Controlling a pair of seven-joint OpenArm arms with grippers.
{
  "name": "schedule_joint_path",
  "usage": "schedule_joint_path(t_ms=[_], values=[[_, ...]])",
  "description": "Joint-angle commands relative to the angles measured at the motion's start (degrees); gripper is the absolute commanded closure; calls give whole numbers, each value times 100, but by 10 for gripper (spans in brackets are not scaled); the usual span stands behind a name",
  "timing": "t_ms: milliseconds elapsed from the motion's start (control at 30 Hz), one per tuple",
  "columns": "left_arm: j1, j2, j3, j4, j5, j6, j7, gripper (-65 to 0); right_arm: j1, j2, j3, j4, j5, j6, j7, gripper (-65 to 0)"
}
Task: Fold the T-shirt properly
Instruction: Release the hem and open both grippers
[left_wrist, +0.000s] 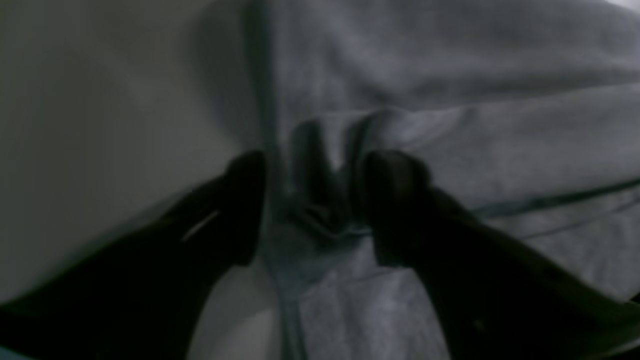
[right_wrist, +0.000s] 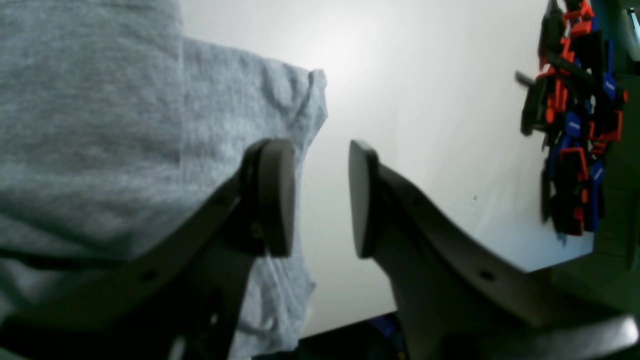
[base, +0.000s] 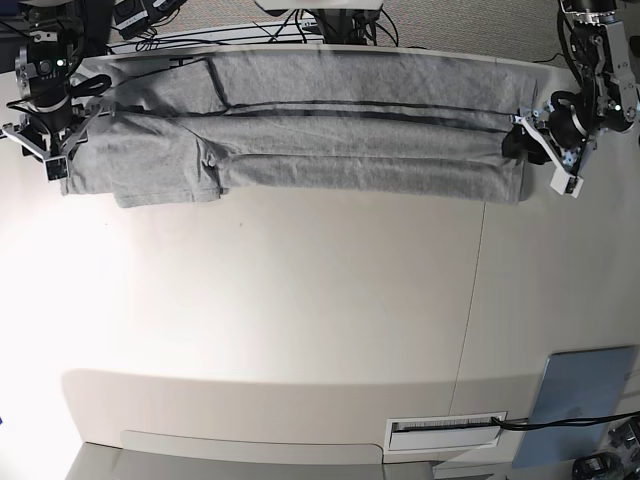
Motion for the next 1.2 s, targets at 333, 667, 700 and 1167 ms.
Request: schedule_joint_path(t_ms=[333, 667, 700, 1167], values=[[-28, -116, -59, -756, -1364, -358, 785, -345, 4, 96, 66, 79, -72, -46, 50, -189], [-28, -116, -59, -920, -2094, -509, 811, -29, 4, 96, 66, 79, -74, -46, 87, -189], [-31, -118, -59, -920, -2011, -507, 791, 0, 4, 96, 66, 79, -74, -46, 87, -189], [-295, -629, -59, -20, -426, 654, 1036, 0, 4, 96, 66, 79, -70, -46, 92, -189]])
